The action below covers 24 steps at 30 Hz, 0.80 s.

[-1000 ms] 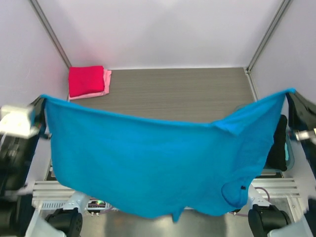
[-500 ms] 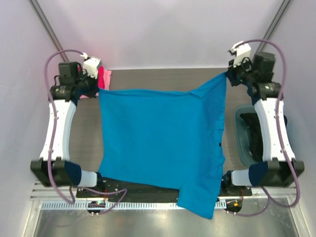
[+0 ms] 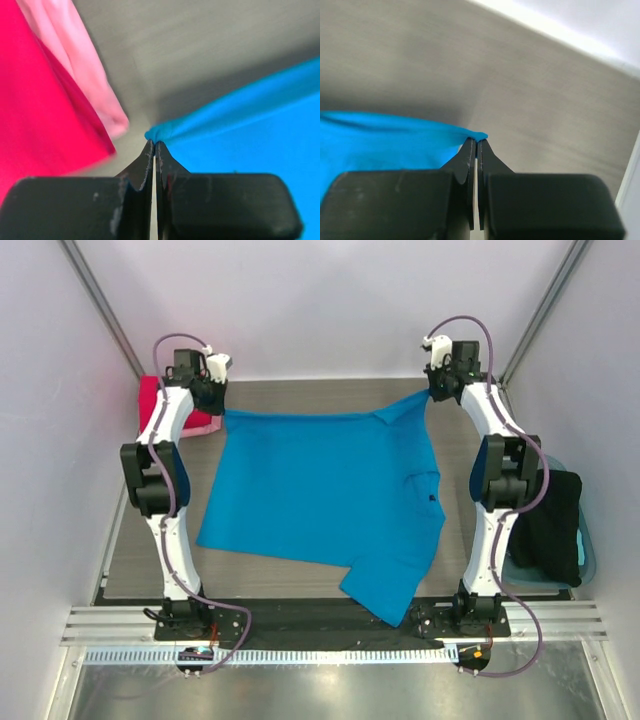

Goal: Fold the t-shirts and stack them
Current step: Fold the tshirt

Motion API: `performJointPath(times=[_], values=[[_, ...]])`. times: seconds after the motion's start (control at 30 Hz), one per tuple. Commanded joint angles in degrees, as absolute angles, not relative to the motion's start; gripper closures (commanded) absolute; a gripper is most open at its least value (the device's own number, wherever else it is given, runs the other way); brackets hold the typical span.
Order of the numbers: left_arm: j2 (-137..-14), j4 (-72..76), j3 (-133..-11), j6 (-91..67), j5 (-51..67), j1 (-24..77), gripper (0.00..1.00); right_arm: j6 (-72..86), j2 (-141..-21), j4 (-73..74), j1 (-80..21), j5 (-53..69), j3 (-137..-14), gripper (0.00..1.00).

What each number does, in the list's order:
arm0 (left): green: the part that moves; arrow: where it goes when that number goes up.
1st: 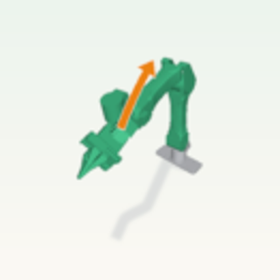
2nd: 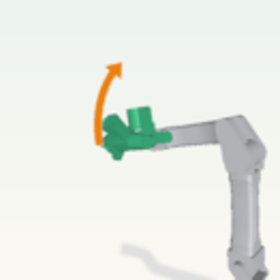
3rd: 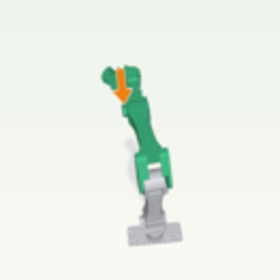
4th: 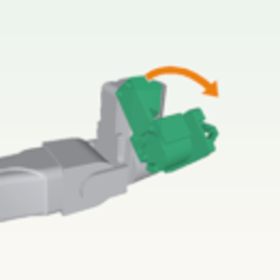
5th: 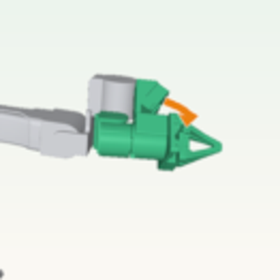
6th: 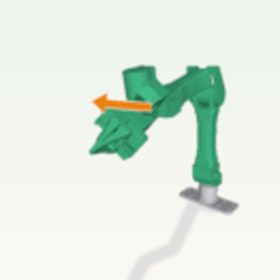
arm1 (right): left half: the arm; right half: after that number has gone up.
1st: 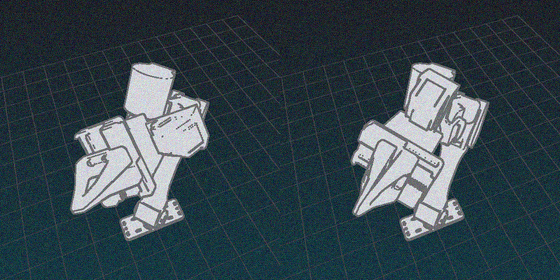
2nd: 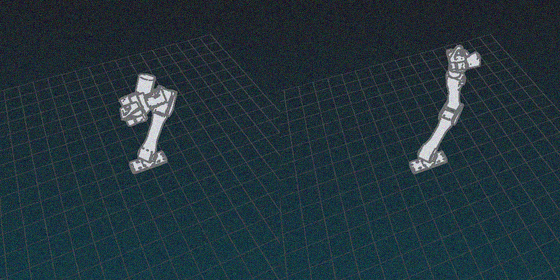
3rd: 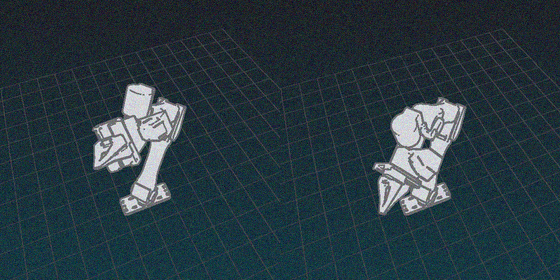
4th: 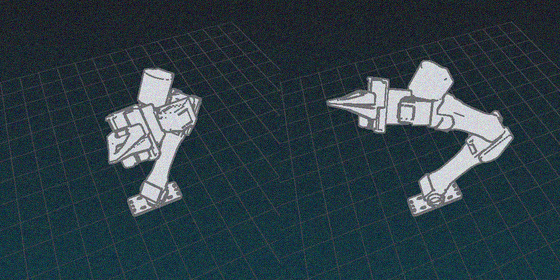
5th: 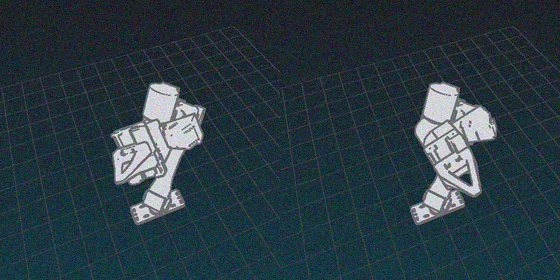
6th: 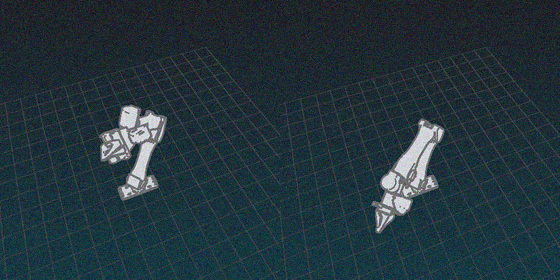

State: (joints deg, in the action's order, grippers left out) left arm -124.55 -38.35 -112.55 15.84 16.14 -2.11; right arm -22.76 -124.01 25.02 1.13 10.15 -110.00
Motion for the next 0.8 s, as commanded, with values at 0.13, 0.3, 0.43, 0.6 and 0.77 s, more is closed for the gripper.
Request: performJointPath(times=[0.13,0.3,0.43,0.6,0.77], values=[[-134.55,-30.33,-127.78,18.10,11.26,1.75,1.00,-20.39,-138.23,20.04,1.23,3.87,-138.28,0.99],[-138.51,-27.34,-132.01,18.72,8.09,3.16,1.00,-20.65,-145.81,19.25,0.53,2.29,-147.13,0.99],[-139.13,-25.93,-132.36,18.81,7.73,3.52,1.00,-21.44,-144.15,17.76,0.35,1.93,-143.80,0.99],[-136.76,-26.28,-132.89,16.96,8.87,3.52,1.00,-21.80,-139.49,18.80,0.35,1.23,-136.50,0.99],[-131.67,-27.86,-129.91,16.09,11.95,3.52,1.00,-23.38,-133.70,20.74,0.26,1.41,-130.26,0.99]])
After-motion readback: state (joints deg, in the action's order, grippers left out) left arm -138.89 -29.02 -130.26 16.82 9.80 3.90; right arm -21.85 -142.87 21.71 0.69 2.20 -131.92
